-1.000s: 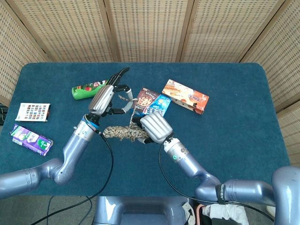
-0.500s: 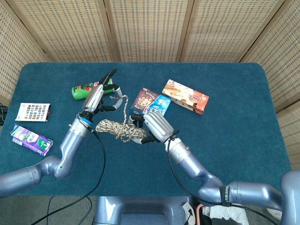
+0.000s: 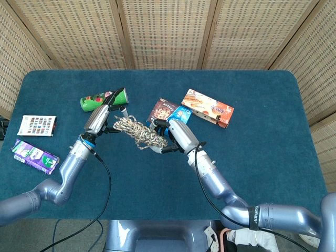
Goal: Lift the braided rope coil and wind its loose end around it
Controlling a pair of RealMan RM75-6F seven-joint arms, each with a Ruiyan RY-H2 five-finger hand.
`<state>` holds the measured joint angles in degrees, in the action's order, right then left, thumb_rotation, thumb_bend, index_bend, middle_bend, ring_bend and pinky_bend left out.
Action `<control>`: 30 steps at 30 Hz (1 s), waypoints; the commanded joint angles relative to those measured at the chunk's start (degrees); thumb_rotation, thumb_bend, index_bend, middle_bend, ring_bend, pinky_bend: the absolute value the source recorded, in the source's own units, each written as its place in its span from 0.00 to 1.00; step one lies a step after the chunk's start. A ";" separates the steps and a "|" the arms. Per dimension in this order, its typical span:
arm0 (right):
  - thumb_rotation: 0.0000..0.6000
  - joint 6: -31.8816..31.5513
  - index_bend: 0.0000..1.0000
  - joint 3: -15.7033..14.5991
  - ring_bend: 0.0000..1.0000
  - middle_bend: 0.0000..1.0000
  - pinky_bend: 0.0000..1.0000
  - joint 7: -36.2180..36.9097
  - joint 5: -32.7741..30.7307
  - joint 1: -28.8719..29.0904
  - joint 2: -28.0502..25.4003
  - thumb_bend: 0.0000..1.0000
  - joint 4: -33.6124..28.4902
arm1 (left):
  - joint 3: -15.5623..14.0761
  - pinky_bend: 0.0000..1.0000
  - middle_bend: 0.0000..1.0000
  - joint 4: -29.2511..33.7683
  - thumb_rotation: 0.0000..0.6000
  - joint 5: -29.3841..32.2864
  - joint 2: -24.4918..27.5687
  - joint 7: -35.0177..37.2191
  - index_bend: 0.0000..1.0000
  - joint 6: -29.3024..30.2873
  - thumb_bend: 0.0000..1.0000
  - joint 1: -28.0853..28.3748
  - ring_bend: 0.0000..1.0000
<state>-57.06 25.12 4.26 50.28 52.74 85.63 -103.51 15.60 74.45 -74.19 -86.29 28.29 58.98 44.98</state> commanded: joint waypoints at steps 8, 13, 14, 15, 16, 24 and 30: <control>1.00 -2.45 0.67 1.79 0.58 0.77 0.86 -3.51 -5.24 1.02 0.73 0.88 -0.42 | -4.03 0.00 0.00 -2.14 1.00 -4.65 -1.22 -2.93 0.82 3.63 0.55 -2.62 0.00; 1.00 -3.72 0.67 1.92 0.58 0.77 0.86 -6.01 -7.03 1.69 1.25 0.88 0.08 | -5.22 0.00 0.00 -4.11 1.00 -6.73 -1.90 -3.32 0.82 5.18 0.55 -3.26 0.00; 1.00 -3.97 0.67 1.91 0.58 0.77 0.86 -6.50 -7.34 1.80 1.35 0.88 0.20 | -5.40 0.00 0.00 -4.41 1.00 -7.10 -1.98 -3.12 0.82 5.46 0.55 -3.38 0.00; 1.00 -4.31 0.67 1.95 0.58 0.77 0.86 -7.02 -7.72 1.91 1.48 0.88 0.32 | -5.57 0.00 0.00 -4.70 1.00 -7.47 -2.05 -2.94 0.82 5.75 0.55 -3.50 0.00; 1.00 -4.58 0.67 1.99 0.58 0.77 0.86 -7.38 -8.00 1.99 1.58 0.88 0.42 | -5.69 0.00 0.00 -4.89 1.00 -7.71 -2.08 -2.87 0.82 5.93 0.55 -3.58 0.00; 1.00 -6.76 0.67 3.14 0.58 0.77 0.86 -10.45 -12.51 2.59 2.35 0.88 1.21 | -7.77 0.00 0.00 -7.88 1.00 -10.44 -2.30 -2.98 0.82 7.81 0.55 -4.85 0.00; 1.00 -6.77 0.67 2.98 0.58 0.77 0.86 -11.15 -12.55 2.45 2.14 0.88 1.06 | -7.74 0.00 0.00 -8.54 1.00 -10.66 -2.22 -2.45 0.82 8.09 0.55 -5.07 0.00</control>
<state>-63.84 28.12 -6.87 37.73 55.20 87.78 -102.43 7.82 65.95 -84.84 -88.53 25.79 67.03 39.93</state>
